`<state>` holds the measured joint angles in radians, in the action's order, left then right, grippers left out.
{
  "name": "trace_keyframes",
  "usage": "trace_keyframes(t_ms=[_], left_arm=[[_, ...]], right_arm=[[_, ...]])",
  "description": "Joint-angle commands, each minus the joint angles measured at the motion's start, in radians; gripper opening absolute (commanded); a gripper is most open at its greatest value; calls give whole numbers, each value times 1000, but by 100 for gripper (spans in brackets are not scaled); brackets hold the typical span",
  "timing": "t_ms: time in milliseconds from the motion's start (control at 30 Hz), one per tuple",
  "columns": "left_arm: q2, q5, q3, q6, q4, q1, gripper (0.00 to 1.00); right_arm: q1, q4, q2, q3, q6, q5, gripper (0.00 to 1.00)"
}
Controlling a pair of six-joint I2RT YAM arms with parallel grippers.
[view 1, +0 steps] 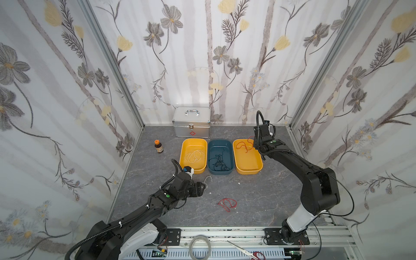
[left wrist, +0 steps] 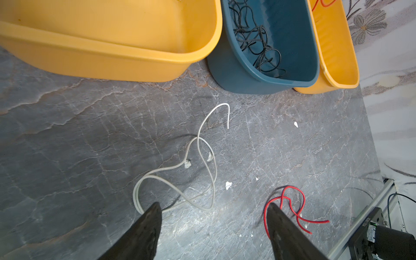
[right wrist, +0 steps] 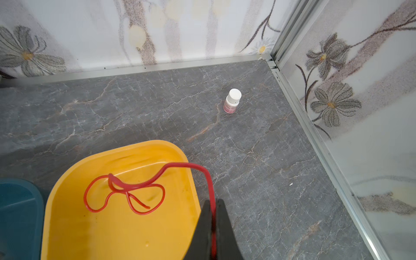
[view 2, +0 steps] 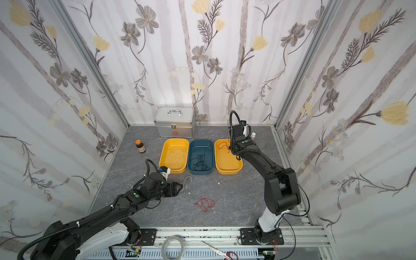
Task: Untangle and sort cables by color
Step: Place the cable in the container.
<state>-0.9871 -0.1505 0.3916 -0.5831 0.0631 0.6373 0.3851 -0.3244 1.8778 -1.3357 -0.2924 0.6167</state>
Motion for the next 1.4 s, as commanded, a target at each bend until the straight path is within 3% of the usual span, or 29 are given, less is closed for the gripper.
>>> trace_keyframes(t_ms=[0,467,700,900,1367], left_arm=[[1,-3,4,12,-14,-8,75],[50,0,-27,3,-7,-20,75],[68,0,-30,2,4,-21,75],[66,-3,-32,-3,0,-21,75],[60,-8,-21,-8,2,-23,76]], right_arm=[[34,-63,67,-51,46,95,6],[59,-55,220,-57,8,-224,6],[53,-42,250,-31,-18,-306,9],[32,4,176,19,-31,-417,27],[-8,21,-28,100,-16,-487,46]])
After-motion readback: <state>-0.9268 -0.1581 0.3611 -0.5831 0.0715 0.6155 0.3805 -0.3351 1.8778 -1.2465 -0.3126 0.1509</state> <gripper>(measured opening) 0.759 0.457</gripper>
